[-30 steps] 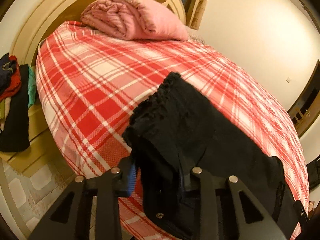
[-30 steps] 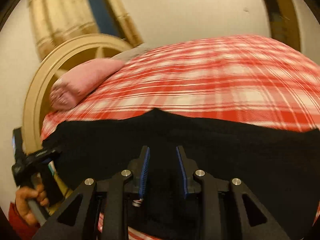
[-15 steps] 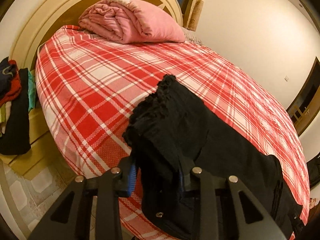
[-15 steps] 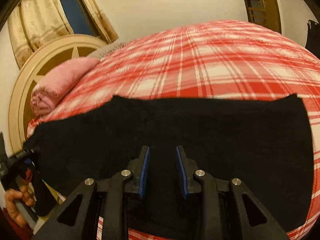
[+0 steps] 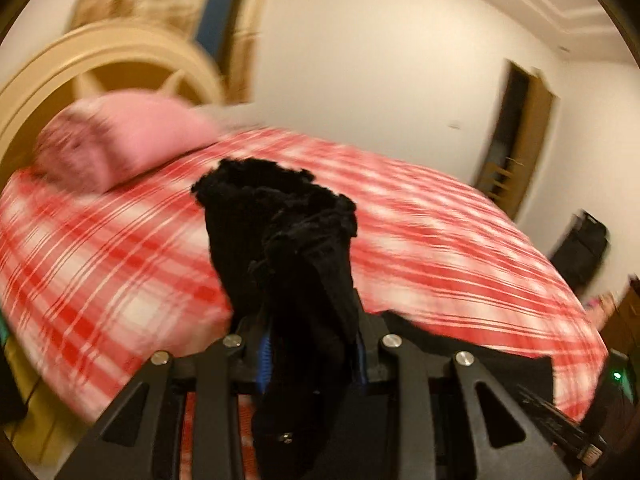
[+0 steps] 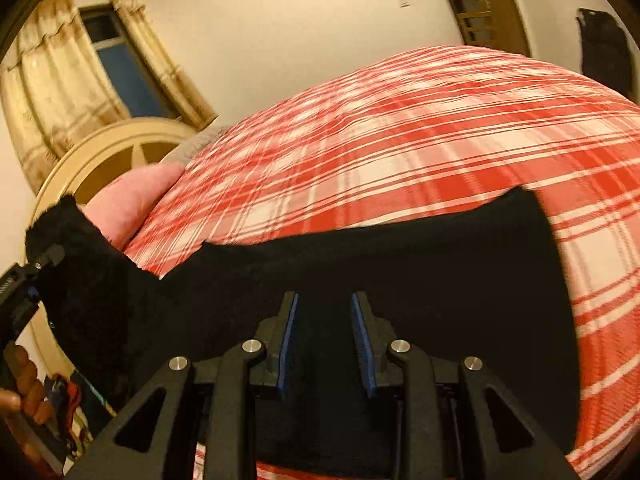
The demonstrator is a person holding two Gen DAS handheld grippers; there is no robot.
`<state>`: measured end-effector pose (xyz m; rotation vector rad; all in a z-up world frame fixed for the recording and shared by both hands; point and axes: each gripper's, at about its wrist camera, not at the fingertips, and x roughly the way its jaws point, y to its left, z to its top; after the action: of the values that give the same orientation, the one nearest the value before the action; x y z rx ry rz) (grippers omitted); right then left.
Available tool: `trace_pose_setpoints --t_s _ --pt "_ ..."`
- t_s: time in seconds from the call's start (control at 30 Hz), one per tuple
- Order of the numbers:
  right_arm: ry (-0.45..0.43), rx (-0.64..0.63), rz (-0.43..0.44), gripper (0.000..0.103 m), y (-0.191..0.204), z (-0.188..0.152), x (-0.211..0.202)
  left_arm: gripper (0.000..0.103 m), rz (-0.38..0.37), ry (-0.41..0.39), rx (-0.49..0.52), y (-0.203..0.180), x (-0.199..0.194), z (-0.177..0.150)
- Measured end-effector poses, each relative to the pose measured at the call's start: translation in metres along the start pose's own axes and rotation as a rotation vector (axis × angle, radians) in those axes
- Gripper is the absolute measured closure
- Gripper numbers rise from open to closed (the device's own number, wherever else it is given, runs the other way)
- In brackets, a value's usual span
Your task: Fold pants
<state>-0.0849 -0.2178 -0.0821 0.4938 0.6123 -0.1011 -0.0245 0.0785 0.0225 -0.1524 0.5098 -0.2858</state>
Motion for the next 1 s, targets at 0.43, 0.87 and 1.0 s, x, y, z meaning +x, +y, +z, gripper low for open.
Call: trace_pose_setpoints --t_s 0.43,0.87,1.0 --pt "-0.040 0.079 -0.058 0.074 -0.033 0.012 -0.014 0.072 -0.181 0.113 0.260 -0.119 0.037 -0.046" --pt "-0.038 0.164 0.155 0.031 -0.042 0.014 -0.020 0.064 -0.184 0.242 0.586 -0.153 0.062 -0.111" --pt "-0.026 0.216 0.202 0.031 -0.049 0.025 -0.021 0.028 -0.315 0.250 0.637 -0.151 0.045 -0.109"
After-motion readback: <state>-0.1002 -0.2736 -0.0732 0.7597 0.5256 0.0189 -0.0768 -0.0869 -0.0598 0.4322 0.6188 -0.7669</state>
